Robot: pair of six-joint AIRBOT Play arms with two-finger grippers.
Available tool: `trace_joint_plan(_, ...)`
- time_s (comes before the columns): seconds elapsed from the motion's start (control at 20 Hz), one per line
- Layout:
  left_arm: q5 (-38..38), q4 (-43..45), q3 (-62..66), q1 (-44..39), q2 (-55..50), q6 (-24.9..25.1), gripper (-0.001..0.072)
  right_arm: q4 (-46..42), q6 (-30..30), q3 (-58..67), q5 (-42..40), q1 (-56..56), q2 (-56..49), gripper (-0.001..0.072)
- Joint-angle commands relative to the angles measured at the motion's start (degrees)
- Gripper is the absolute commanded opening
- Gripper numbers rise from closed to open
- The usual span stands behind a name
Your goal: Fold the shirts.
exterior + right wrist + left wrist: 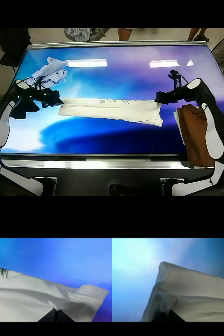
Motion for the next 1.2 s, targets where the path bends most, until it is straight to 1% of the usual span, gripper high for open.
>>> trace_joint_plan(0.0,-2.9,-0.3,1.3,-0.6,-3.9,-1.0,0.0105,-0.9,0.6,0.7,0.6,0.1,-1.4,0.0046)
trace_joint_plan(0.05,-3.2,-0.3,1.4,-0.3,-3.6,-1.0,0.0325,-0.9,-0.2,0.7,1.3,0.0,-1.2,0.009)
trace_joint_plan(0.1,-4.4,-0.3,2.0,0.1,-3.1,-1.0,0.051,-0.9,-1.5,0.7,3.0,-0.5,-0.5,0.0302)
trace_joint_plan(0.15,-5.9,-0.3,3.0,0.7,-2.6,-0.7,0.053,-1.0,-4.1,0.7,4.9,-1.5,0.8,0.0599)
trace_joint_plan(0.2,-7.4,-0.3,4.2,1.5,-1.6,0.4,0.0529,-1.5,-6.8,0.7,7.0,-2.7,2.1,0.0708)
trace_joint_plan(0.25,-7.6,-0.3,4.8,2.3,0.1,1.2,0.0529,-3.5,-7.3,0.7,9.3,-4.5,3.2,0.0712)
trace_joint_plan(0.35,-6.6,-0.3,4.9,3.3,4.2,1.2,0.0529,-7.4,-5.7,0.5,16.5,-7.9,3.0,0.0715)
trace_joint_plan(0.4,-5.9,-0.3,4.9,3.3,6.1,1.2,0.0529,-7.3,-5.6,-0.3,19.0,-8.9,2.2,0.0716)
trace_joint_plan(0.45,-5.4,-0.3,4.9,3.0,8.1,1.2,0.0529,-6.3,-5.7,-1.6,20.2,-9.2,1.4,0.0718)
trace_joint_plan(0.55,-5.4,-0.3,4.9,1.9,11.4,1.4,0.0529,-3.1,-6.6,-4.3,18.3,-8.5,0.0,0.072)
trace_joint_plan(0.65,-5.6,-0.3,4.9,0.3,14.6,2.3,0.0529,-0.8,-5.7,-6.1,14.6,-8.1,-1.3,0.0719)
trace_joint_plan(0.8,-5.6,-0.3,4.9,-3.6,18.6,3.9,0.0527,0.4,-1.5,-7.2,8.7,-6.6,-2.8,0.0714)
trace_joint_plan(0.85,-5.6,-0.3,4.9,-5.4,19.3,4.9,0.0527,0.8,-0.2,-7.2,6.9,-5.6,-3.1,0.0707)
trace_joint_plan(0.95,-5.5,-0.3,4.8,-9.1,19.5,5.3,0.0526,0.7,1.9,-7.2,3.9,-3.1,-3.2,0.067)
trace_joint_plan(1.0,-5.3,-0.3,4.7,-11.0,19.2,5.3,0.0527,1.0,3.2,-7.2,3.2,-1.8,-3.2,0.0582)
trace_joint_plan(1.05,-5.2,-0.3,4.7,-12.9,18.7,5.3,0.0526,1.7,3.9,-6.9,2.8,-0.7,-3.2,0.0275)
trace_joint_plan(1.1,-4.9,-0.3,4.7,-14.8,18.1,5.8,0.0484,2.5,3.9,-6.4,3.9,-0.2,-3.0,0.006)
trace_joint_plan(1.15,-4.2,-0.3,4.5,-17.0,17.5,6.9,0.0286,3.9,1.7,-5.6,6.0,0.0,-2.1,0.0044)
